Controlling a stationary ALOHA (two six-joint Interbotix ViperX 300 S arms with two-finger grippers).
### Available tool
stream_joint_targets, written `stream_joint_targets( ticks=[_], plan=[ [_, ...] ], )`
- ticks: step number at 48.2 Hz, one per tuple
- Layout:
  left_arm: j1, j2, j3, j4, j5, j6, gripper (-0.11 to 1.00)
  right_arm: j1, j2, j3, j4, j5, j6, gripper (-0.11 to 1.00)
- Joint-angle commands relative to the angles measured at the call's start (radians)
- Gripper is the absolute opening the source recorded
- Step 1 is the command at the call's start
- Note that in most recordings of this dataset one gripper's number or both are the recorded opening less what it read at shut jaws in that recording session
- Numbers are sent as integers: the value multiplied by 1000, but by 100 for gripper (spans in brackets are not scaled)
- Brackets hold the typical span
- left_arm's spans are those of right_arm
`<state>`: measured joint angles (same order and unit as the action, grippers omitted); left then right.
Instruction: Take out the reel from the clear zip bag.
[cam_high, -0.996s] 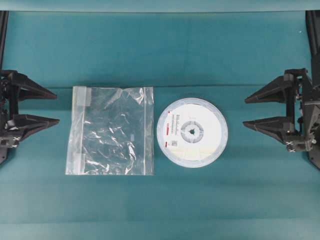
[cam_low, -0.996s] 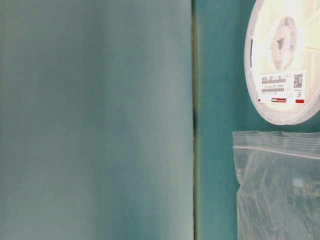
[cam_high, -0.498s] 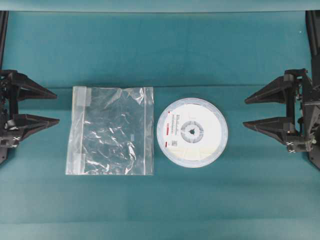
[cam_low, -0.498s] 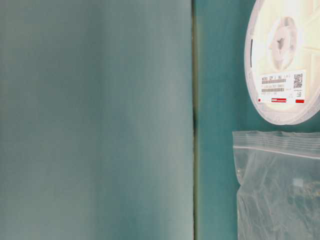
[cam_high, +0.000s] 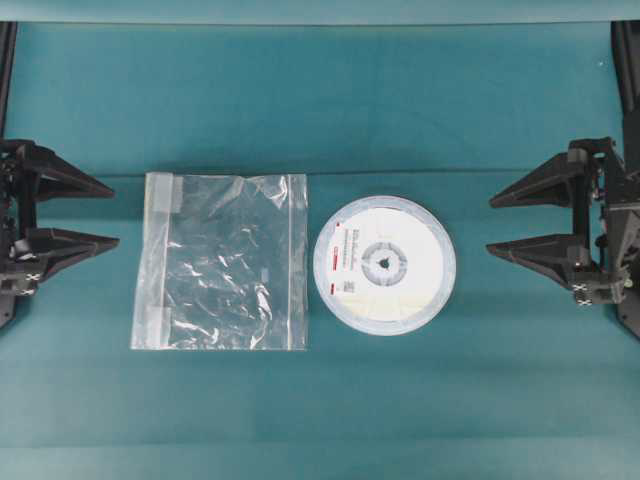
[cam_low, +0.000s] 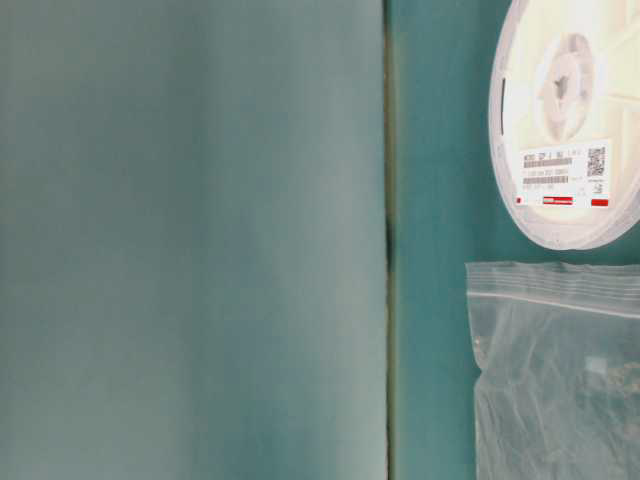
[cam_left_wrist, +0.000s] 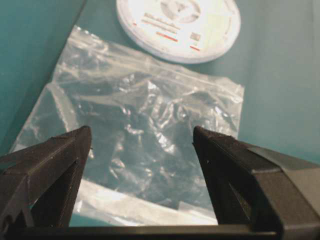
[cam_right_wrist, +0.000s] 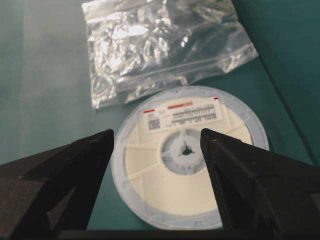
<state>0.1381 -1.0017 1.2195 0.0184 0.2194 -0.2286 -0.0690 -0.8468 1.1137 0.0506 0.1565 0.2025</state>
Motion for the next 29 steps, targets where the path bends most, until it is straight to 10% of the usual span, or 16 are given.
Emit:
stream_joint_targets(
  ticks=[1,29],
  plan=[
    [-2,5,-26,2,-6,2,89,3,2,-9,-3,-5,-8,85],
    [-2,5,-26,2,-5,0,89,3,-11,-9,-3,15,-5,85]
  ],
)
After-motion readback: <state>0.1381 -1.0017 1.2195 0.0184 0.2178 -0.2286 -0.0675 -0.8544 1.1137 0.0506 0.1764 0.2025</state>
